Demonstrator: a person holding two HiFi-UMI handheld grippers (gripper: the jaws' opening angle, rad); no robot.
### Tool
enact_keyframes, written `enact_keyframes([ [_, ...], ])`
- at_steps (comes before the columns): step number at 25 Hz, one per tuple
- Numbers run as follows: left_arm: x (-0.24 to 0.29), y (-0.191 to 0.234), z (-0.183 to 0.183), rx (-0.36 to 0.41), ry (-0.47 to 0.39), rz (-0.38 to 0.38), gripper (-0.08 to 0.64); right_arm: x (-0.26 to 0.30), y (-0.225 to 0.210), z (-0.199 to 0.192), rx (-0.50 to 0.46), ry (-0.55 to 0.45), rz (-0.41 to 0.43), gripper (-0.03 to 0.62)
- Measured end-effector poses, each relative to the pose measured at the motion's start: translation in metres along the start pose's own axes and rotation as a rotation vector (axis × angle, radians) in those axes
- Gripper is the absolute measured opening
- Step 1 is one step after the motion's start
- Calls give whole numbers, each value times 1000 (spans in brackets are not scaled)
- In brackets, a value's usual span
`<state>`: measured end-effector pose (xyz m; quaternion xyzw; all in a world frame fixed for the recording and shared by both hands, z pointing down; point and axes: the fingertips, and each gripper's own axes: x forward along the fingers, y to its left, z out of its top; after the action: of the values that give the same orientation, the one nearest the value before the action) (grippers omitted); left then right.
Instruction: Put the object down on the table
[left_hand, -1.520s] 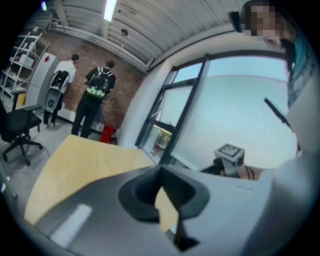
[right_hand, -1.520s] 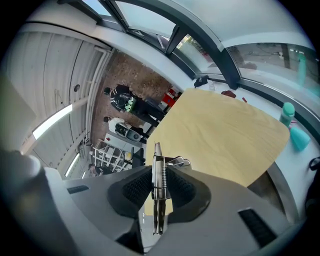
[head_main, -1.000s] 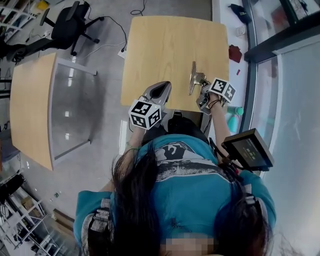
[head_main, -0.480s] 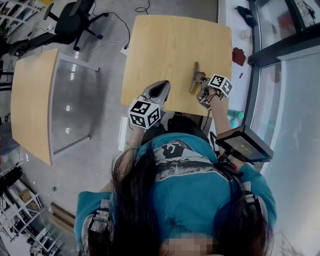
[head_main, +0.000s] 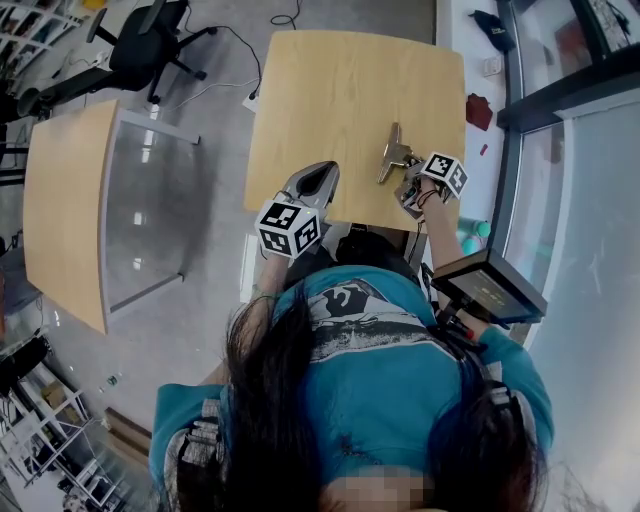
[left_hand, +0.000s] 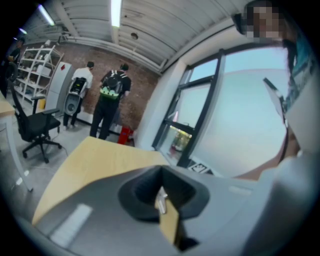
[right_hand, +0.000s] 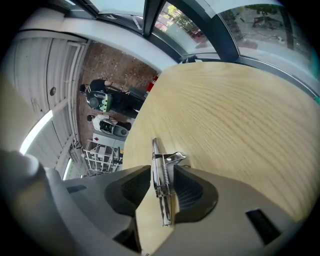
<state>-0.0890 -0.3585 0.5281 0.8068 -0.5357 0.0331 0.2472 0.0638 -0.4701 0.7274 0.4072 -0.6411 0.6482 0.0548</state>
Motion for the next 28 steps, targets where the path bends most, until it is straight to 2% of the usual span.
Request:
enact_keyframes([
  [3,-1,2,-1,-1,-1,0,2,-8,2,2,-29,-9,-7,156],
  [8,-16,10,0,-5,-8,-16,2,-38,19,-9,-40,-70,22,158],
  [13,-43,7,-8,6,-14,-50,3,-82,51,-42,-79,-144,93,156],
  [20,-71,3,-16,23,-12,-114,2,-113,112,-102,-108,-175,232,134],
  [24,-104,-2,-27,43,5,-178,2,-129,135,-153,-123,-204,258,105],
  [28,-145,-9,-40,70,34,-249,2,-147,145,-205,-97,-242,257,87],
])
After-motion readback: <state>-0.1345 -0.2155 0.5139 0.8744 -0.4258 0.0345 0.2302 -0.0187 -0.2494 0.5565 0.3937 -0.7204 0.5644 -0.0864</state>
